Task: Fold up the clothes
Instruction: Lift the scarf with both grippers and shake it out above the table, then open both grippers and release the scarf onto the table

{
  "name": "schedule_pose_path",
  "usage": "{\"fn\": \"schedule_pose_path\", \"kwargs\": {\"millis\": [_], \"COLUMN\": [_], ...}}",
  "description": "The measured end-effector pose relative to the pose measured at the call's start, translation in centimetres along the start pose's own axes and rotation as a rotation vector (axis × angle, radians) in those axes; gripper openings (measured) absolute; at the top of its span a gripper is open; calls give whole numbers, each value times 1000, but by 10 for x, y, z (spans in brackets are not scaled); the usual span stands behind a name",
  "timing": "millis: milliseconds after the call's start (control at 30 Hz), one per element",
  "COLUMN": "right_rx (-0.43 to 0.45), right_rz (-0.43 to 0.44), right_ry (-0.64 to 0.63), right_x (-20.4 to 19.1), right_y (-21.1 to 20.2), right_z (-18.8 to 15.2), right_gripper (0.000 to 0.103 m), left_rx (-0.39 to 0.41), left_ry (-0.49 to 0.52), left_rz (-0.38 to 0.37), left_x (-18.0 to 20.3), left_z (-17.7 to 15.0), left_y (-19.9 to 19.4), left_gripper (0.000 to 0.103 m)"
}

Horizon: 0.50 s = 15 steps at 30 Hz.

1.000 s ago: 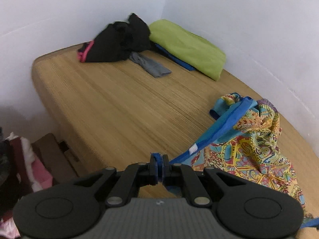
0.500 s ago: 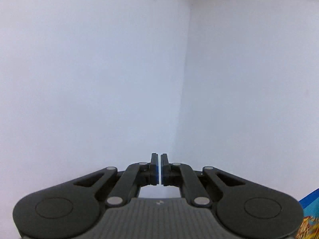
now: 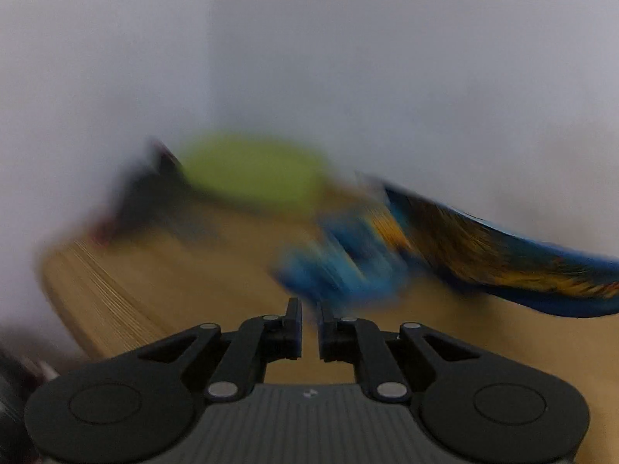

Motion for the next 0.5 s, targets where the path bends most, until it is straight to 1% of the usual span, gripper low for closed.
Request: {"fn": "schedule_pose_path", "kwargs": {"millis": [67,133,167,200,233,267,300,333,367,400,433,467,500], "right_rx": [-167,-286,-344,-391,-425,-460,-498,-528,-540,-541,-536,-525,-513], "right_rz": [-17,-37,-47,-60,-76,-83,-81,-80,-82,-86,-82,-67,-53], "right_ry": [-62,-132,-175,-201,-207,-202,-182,-165,-158,-159,-167,-181,-195], "right_x": [4,9,11,15,22,30,39,46,51,56,60,62,64], "right_y": [2,-9,-15,-21,-26,-30,-31,-32,-35,-40,-48,-59,-70], "right_z": [-79,-136,-164,-183,-195,-202,-204,-206,-207,-206,-203,-196,-189], "right_gripper": [7,7,7,7,8,11,12,20,27,30,35,35,35], "left_rx": [-93,-168,-192,-216,-231,-244,-250,-254,-252,-249,-242,-233,-226], "left_ry": [-7,-2,11,43,76,110,129,146,192,243,258,264,262], "left_rz": [-98,-195,-225,-247,-260,-272,-280,-288,-311,-336,-328,-317,-306], "left_x": [61,117,137,159,176,193,198,202,205,208,207,205,200], "left_z": [-41,-64,-70,-74,-74,-75,-73,-71,-68,-66,-64,-65,-62], "left_y": [35,60,70,78,86,91,96,100,99,98,100,101,104], "left_gripper": [9,9,9,10,13,16,17,19,21,24,30,35,37]}}
Point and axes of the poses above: each gripper's, at about its wrist camera, not at the fingertips, and y roughly the way its jaws point, x to its right, z to its top, the point moved 6 cm from there along y, roughly the way its jaws point, and after that the axes turned 6 degrees about y, right-handed, at the moved point
